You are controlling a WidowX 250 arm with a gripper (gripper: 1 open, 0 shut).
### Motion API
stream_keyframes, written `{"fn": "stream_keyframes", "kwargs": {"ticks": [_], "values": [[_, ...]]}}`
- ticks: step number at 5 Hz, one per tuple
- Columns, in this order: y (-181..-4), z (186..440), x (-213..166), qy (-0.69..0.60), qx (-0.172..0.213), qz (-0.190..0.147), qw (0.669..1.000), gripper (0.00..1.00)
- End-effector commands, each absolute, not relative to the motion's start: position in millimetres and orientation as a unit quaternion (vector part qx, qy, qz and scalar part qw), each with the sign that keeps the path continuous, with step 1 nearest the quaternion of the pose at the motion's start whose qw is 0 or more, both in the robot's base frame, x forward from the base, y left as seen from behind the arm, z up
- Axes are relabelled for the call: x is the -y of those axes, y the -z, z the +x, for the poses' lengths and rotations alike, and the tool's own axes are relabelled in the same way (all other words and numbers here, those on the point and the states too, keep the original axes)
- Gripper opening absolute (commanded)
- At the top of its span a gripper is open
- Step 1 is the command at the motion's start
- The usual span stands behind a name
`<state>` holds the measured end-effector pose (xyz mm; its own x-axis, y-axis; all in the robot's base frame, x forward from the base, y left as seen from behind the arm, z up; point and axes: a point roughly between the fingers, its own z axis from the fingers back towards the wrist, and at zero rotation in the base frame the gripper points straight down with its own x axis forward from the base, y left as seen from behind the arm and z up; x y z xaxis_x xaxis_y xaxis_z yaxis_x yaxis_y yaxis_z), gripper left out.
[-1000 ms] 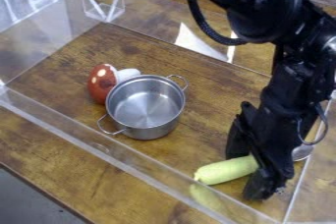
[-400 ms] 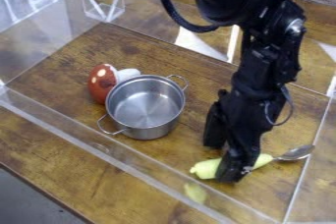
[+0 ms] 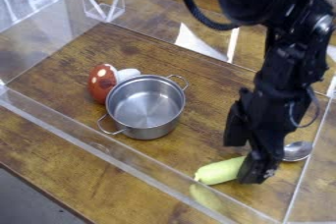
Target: Move the green spoon to the left
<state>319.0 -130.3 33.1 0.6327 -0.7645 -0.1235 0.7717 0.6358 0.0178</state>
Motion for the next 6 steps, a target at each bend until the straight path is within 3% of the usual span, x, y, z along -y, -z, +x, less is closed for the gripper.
{"fn": "stream_keyframes", "kwargs": {"ticks": [1, 4, 6], "values": [[-43.5, 316.8, 130.7, 0.450, -0.035, 0.031, 0.892, 1.00], [-47.8, 322.3, 152.6, 0.463, -0.036, 0.022, 0.886, 1.00], [-51.0, 307.1, 147.0, 0.448, -0.051, 0.019, 0.892, 1.00]]}}
